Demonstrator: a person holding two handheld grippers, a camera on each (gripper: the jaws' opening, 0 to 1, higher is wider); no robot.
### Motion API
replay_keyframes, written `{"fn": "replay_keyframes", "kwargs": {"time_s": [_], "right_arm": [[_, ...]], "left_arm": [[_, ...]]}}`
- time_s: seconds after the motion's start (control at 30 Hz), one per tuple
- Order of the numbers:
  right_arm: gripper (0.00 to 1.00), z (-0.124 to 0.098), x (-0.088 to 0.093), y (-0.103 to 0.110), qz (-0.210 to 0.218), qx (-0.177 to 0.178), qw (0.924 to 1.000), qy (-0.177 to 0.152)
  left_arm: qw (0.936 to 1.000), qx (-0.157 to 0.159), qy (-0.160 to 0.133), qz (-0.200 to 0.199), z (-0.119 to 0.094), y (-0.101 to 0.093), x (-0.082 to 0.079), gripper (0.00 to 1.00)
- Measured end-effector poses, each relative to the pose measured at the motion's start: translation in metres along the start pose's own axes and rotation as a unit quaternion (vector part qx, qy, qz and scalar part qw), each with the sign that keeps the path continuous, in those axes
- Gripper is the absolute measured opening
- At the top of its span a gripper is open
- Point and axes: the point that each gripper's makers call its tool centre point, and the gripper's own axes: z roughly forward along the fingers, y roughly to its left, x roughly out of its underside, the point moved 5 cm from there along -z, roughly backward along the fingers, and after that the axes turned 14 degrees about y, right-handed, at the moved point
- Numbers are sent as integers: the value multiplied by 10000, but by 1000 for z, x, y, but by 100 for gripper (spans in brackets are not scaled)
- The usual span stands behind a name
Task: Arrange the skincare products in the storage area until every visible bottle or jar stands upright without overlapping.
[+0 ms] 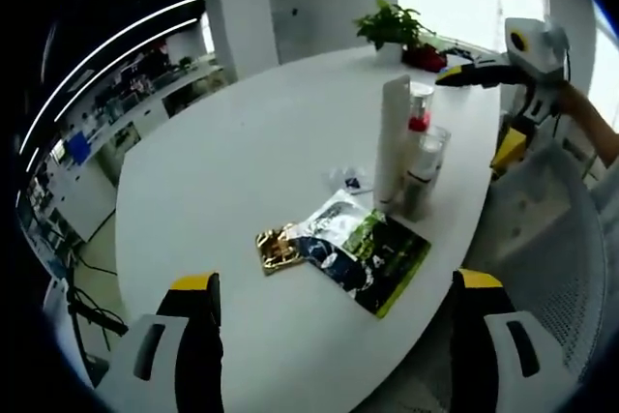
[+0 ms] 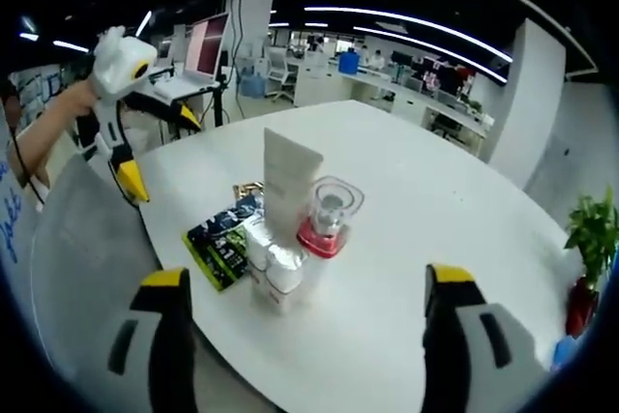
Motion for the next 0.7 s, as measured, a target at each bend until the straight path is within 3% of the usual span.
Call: {"fn": "replay_keyframes", "kwargs": {"time_s": [0.23,0.5,0.7], "right_arm": [[100,0,-4,-1,34,-50,9999,-162],[100,2,0,-1,55,-103,9999,-100],[100,2,-1,-5,95,-77,9998,-127]], "left_arm": [[10000,8,55,-31,5,6,-3,97],[9998,-31,183,-77,16,18,-3,96],[9996,-71,262,-101,22,29,-5,88]]}}
